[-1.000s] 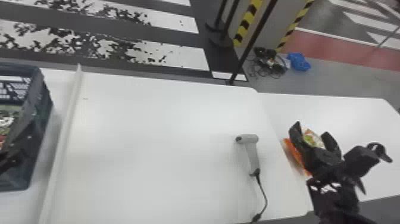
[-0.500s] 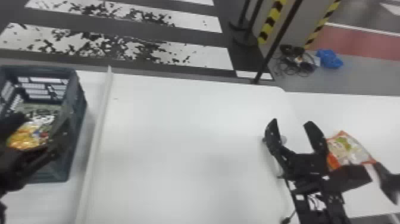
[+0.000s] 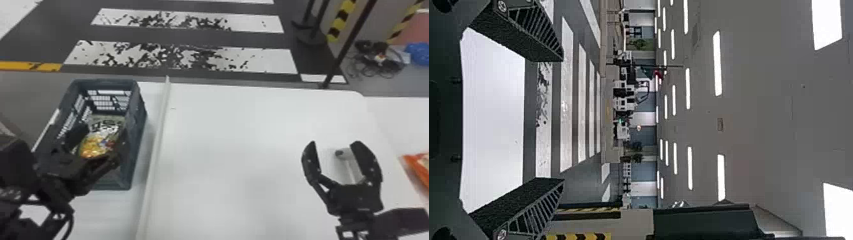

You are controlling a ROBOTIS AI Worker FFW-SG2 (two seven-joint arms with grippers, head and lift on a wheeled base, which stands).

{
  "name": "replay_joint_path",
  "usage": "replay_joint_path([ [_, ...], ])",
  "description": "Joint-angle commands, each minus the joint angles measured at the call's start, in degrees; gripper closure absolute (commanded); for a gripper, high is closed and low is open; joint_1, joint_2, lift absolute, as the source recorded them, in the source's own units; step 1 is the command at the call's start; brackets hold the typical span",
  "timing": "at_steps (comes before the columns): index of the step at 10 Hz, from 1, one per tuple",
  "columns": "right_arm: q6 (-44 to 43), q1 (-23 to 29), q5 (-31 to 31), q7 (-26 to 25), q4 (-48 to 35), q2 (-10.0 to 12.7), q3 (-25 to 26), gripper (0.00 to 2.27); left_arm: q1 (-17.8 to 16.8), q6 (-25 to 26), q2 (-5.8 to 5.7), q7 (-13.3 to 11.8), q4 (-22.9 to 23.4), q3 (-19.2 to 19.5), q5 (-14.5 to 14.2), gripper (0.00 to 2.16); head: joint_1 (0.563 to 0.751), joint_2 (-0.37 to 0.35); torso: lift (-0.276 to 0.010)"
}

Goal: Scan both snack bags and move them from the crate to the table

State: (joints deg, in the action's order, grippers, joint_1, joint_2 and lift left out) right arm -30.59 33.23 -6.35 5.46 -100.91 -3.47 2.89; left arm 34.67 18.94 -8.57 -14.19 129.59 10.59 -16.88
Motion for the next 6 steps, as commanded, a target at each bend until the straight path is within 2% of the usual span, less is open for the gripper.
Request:
replay_joint_path([
  [1,-0.2,0.3,0.4,0.1,0.6,-0.1,-1.0,0.08,-0.7,0.4,-0.31,0.0,-0.3,1.1,0.3,0.07,0.695,-0.009,-0.088],
  [3,0.0,0.5,0.5,0.2,0.4,-0.5,-1.4,0.08,-2.9,4.6,-2.33,-0.8,0.8,4.7,0.4,0.06,0.695,0.031,-0.088],
  [5,0.7,1.0,0.7,0.2,-0.3,-0.8,-1.6,0.08,-7.1,13.2,-7.6,-3.4,1.2,10.1,1.1,0.06,0.695,0.068,-0.088],
  [6,1.4,1.2,0.8,0.3,-0.6,-0.9,-1.7,0.08,-9.8,15.3,-10.42,-6.6,0.8,10.9,2.4,0.06,0.695,0.102,-0.088],
])
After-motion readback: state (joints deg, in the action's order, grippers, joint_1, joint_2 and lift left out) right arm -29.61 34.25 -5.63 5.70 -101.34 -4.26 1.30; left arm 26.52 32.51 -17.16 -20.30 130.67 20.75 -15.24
